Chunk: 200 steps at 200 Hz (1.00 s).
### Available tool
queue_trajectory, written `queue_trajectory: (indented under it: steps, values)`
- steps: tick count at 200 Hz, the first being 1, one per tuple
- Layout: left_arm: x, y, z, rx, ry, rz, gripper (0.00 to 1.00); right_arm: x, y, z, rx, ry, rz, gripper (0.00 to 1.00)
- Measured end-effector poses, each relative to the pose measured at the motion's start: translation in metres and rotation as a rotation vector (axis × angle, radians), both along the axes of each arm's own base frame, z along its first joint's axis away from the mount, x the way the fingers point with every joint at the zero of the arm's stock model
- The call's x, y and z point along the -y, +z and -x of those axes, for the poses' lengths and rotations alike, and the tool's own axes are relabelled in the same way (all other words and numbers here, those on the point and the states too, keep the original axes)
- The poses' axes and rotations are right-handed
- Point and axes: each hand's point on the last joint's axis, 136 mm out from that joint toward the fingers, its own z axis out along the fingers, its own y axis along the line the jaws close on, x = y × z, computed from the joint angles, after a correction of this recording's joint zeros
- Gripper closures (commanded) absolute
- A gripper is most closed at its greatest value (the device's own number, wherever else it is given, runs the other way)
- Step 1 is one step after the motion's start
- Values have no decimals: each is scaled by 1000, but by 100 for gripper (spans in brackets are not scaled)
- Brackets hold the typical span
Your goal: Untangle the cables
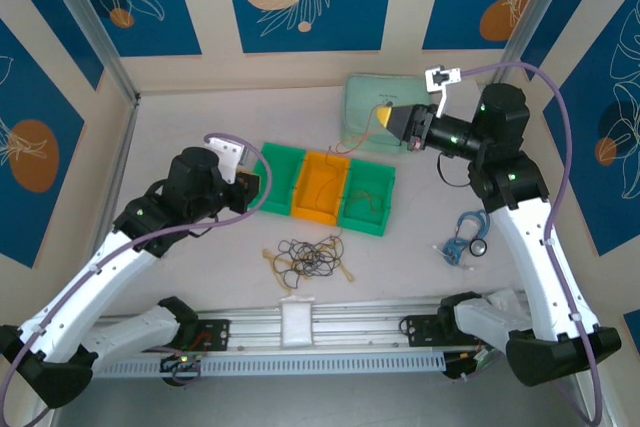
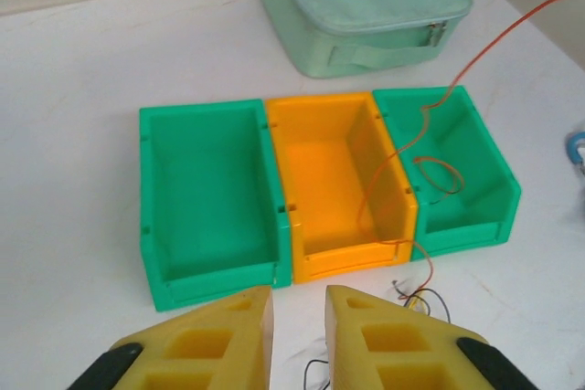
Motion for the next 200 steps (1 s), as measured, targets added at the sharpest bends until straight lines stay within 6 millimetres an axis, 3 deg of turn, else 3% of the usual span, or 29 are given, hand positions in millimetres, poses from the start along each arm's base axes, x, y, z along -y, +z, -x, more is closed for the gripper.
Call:
queue_trajectory:
  steps: [16,74,112,151,200]
  values:
    - [-3,-7,-2,-17,14,-3,69,5,14,-8,25,6,-44,100]
    - [-2,-31,-3,-56,3,-12,56,44,66,-27,100,-40,-180,100]
    - [-2,-52,-3,-91,4,-27,52,51,69,-31,99,-43,-186,100]
    - [0,-60,-7,-102,2,-26,50,51,47,-38,62,-52,-155,100]
    - [6,-64,-10,-107,-15,-17,46,55,-36,-60,-135,-96,-106,100]
